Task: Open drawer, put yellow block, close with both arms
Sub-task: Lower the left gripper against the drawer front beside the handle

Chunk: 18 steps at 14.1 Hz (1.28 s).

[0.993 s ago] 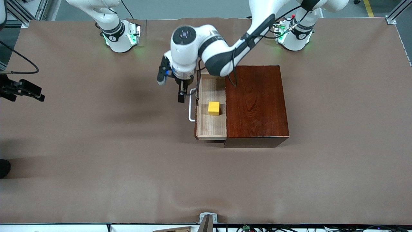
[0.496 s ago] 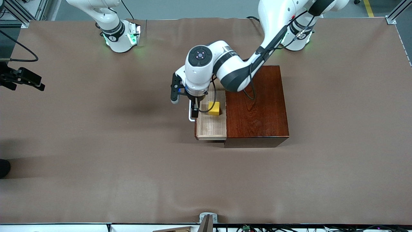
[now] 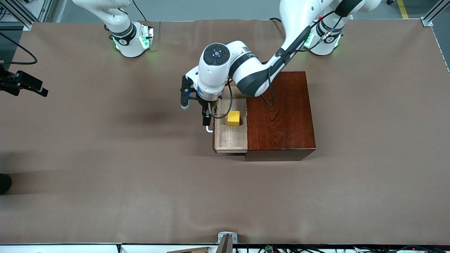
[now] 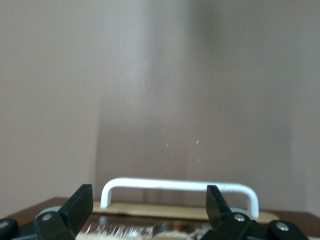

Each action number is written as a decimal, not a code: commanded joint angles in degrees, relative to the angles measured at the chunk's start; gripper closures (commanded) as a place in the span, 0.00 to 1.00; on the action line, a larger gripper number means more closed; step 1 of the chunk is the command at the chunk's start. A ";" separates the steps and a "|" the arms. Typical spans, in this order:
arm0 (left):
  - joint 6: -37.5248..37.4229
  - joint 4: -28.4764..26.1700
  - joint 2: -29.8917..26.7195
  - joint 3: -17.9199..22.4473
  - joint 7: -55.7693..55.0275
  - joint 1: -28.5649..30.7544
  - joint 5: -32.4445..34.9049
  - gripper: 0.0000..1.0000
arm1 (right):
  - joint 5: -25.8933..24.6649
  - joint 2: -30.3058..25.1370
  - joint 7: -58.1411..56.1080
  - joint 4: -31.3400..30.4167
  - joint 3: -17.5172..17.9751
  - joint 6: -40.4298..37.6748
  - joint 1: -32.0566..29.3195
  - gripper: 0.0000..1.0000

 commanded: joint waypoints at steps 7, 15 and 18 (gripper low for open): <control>1.13 0.84 3.99 0.31 0.65 0.05 0.37 0.00 | -2.45 -0.05 0.00 0.53 -0.08 0.43 1.02 0.00; -3.60 0.49 3.29 0.75 1.00 0.22 0.72 0.00 | -2.80 1.18 -0.09 3.16 0.00 0.16 1.46 0.00; -7.65 0.57 2.32 0.75 1.00 0.31 2.22 0.00 | -2.10 1.96 -0.09 3.16 -0.17 0.60 1.01 0.00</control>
